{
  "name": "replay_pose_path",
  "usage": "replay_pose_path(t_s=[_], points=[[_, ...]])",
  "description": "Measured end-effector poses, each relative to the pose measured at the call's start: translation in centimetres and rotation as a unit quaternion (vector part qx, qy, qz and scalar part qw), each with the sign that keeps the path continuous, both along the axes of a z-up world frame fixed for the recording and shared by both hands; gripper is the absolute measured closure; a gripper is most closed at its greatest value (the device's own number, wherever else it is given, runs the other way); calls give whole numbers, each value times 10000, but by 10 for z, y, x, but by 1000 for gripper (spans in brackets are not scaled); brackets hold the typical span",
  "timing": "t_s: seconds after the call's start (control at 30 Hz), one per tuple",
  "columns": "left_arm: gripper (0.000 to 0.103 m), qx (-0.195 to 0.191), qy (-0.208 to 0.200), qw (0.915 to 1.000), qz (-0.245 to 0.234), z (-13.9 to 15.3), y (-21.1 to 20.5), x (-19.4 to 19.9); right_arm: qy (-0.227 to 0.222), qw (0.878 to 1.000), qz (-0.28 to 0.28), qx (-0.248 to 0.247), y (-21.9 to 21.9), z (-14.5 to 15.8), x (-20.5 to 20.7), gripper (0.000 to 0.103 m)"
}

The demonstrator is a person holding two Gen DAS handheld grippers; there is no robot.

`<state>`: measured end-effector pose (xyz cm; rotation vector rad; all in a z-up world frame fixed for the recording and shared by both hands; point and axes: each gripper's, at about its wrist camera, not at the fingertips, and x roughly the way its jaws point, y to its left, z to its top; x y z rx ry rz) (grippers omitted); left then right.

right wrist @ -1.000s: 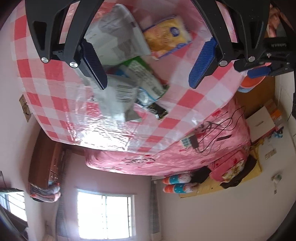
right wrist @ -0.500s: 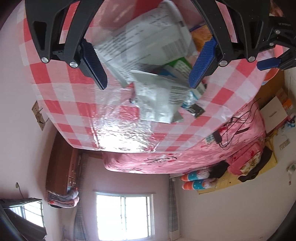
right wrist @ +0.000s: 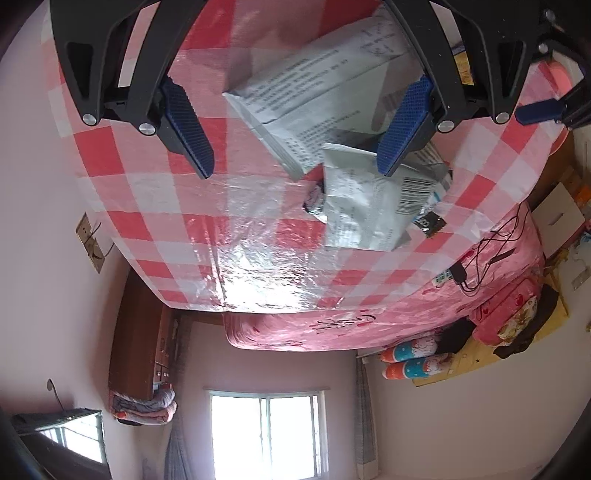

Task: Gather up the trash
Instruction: 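Grasp a grey packet with the right tool while the left tool grasps the yellow bread bag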

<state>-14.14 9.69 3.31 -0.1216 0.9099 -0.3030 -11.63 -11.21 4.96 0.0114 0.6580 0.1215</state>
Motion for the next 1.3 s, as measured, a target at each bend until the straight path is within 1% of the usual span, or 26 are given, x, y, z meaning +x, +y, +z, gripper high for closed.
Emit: replay_pose_path(t_s=[0.07, 0.2, 0.3, 0.4, 0.53, 0.63, 0.77, 0.83, 1.03, 1.13, 1.23, 1.3], points=[[18, -95, 39, 9998, -141, 0, -7, -1, 61, 10000, -47, 4, -6, -2, 3, 14], [18, -427, 151, 9976, -515, -1, -26, -3, 131, 9998, -143, -14, -18, -4, 7, 14], [18, -465, 204, 9965, -664, -3, -39, -4, 155, 9996, -244, 61, -31, -4, 9, 14], [18, -525, 291, 9954, -747, -7, -48, -2, 169, 9990, -378, 156, -46, -3, 11, 14], [18, -498, 338, 9952, -775, -11, -57, 4, 244, 9973, -529, 440, -70, -4, 13, 14], [18, -529, 367, 9949, -780, -14, -64, 11, 315, 9958, -590, 633, -82, -4, 14, 14], [18, -526, 416, 9943, -824, -18, -75, 20, 354, 9943, -644, 773, -95, -4, 16, 14], [18, -599, 431, 9934, -882, -18, -82, 23, 360, 9936, -681, 831, -100, -5, 15, 14], [18, -887, 454, 9863, -1314, -22, -117, 40, 345, 9906, -854, 1012, -119, -5, 15, 14], [18, -976, 423, 9849, -1366, -23, -129, 47, 380, 9888, -958, 1076, -129, -8, 17, 14], [18, -1042, 430, 9843, -1354, -19, -127, 47, 476, 9869, -965, 1200, -132, -12, 19, 14], [18, -894, 348, 9870, -1286, -12, -117, 40, 509, 9870, -894, 1238, -130, -13, 19, 14]])
